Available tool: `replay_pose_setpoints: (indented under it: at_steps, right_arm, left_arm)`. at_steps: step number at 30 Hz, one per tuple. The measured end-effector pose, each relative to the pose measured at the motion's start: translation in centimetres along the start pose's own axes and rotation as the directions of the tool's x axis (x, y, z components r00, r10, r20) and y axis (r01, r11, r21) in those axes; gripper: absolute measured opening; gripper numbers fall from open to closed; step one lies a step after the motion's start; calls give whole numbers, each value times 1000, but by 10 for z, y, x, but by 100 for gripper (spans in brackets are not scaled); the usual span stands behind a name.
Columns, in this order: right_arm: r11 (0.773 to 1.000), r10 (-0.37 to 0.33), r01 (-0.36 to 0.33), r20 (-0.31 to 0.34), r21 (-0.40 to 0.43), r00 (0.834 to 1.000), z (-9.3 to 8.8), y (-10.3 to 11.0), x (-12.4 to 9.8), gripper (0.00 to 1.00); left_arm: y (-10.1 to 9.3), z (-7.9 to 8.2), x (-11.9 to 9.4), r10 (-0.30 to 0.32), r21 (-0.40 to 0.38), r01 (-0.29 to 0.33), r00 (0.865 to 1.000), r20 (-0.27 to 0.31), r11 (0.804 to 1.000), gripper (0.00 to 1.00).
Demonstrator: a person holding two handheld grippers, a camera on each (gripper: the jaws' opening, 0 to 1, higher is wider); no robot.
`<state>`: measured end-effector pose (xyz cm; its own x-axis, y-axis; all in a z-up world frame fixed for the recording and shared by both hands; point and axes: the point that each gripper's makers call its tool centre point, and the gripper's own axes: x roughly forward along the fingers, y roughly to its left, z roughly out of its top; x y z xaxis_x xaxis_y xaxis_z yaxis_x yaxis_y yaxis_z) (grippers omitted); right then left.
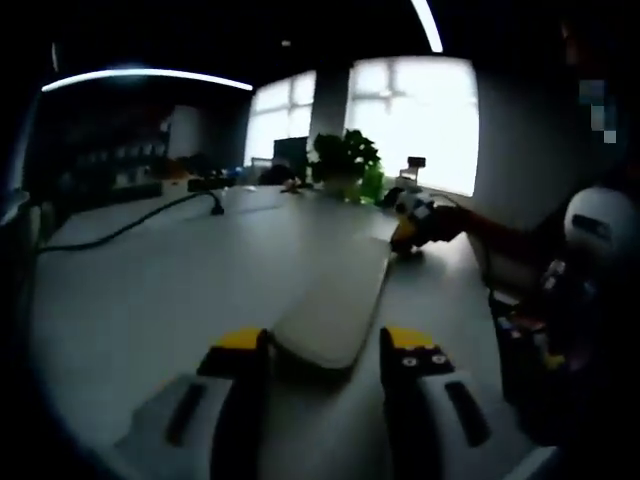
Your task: Arrange the utensils inside the cutlery case until each visible utensil rests in its matching compartment.
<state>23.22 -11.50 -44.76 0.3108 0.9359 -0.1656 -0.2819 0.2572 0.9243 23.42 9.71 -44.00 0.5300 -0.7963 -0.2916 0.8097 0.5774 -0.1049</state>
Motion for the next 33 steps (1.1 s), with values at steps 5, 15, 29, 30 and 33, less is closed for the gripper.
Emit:
replay_pose_setpoints:
  at_steps: [5, 15, 29, 30, 33]
  right_arm:
    - [1000, -1, 0, 12, 14, 1000, 2, 0, -1, 6]
    - [997, 50, -54, 83, 49, 995, 12, 31, 0, 3]
    - [971, 159, -186, 171, 150, 972, 26, 52, 9, 1]
    - [971, 159, -185, 170, 152, 972, 26, 52, 9, 1]
    - [971, 158, -185, 176, 151, 972, 26, 51, 10, 2]
  left_arm:
    - [2, -1, 3, 2, 37, -1, 1000, -19, 999, 47]
    - [0, -4, 8, 17, 152, -8, 998, -61, 988, 44]
    - [-3, -2, 11, 13, 251, 26, 989, -150, 968, 45]
    - [-3, -3, 13, 8, 248, 33, 987, -160, 968, 45]
    - [-3, 0, 16, 4, 248, 37, 986, -166, 968, 44]
